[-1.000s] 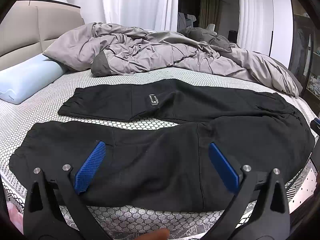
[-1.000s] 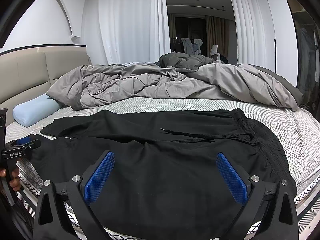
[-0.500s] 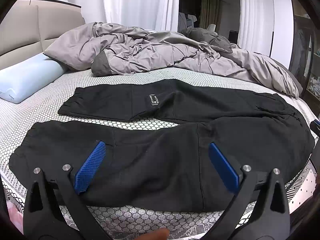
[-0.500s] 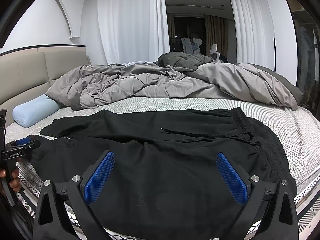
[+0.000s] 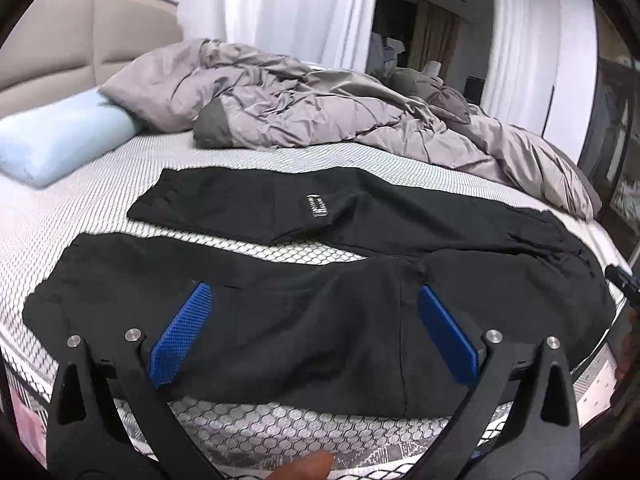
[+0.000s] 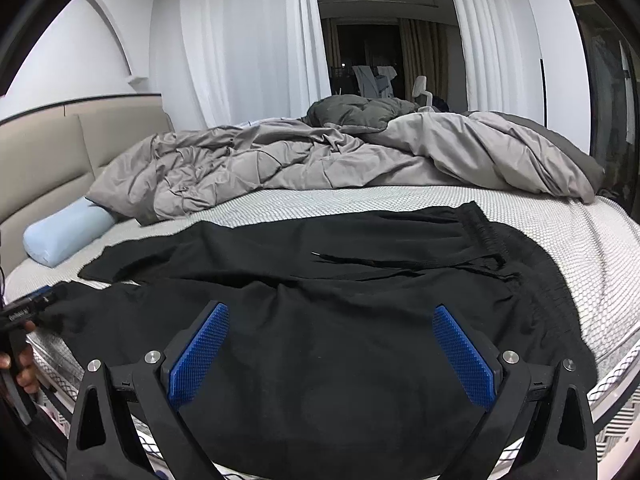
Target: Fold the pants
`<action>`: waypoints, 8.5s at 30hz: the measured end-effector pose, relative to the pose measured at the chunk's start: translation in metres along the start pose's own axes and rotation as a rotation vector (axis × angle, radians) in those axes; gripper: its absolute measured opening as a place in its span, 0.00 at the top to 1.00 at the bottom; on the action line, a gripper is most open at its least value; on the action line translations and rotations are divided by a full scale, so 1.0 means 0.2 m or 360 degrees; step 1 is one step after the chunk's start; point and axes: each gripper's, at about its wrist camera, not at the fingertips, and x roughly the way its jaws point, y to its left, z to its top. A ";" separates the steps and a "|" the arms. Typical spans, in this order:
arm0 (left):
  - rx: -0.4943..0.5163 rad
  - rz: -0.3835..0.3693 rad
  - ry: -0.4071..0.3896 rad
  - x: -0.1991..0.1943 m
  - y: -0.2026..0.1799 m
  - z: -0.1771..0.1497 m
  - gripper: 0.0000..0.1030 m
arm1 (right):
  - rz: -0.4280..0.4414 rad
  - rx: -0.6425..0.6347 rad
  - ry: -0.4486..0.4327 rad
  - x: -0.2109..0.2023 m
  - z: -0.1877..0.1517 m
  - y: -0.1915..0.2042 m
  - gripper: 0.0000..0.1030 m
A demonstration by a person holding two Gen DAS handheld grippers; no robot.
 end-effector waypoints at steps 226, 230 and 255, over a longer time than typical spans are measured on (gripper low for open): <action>-0.0263 0.0762 0.0752 1.10 1.26 1.32 0.67 | -0.0306 0.0548 0.0292 0.60 0.47 -0.73 0.25; -0.0417 0.0709 0.0653 0.98 1.29 1.22 0.54 | -0.0314 0.0563 0.0275 0.56 0.47 -0.76 0.23; 0.1084 -0.0528 0.0787 1.36 -1.41 1.03 0.35 | -0.0015 0.0496 0.0478 0.62 0.43 -0.67 0.21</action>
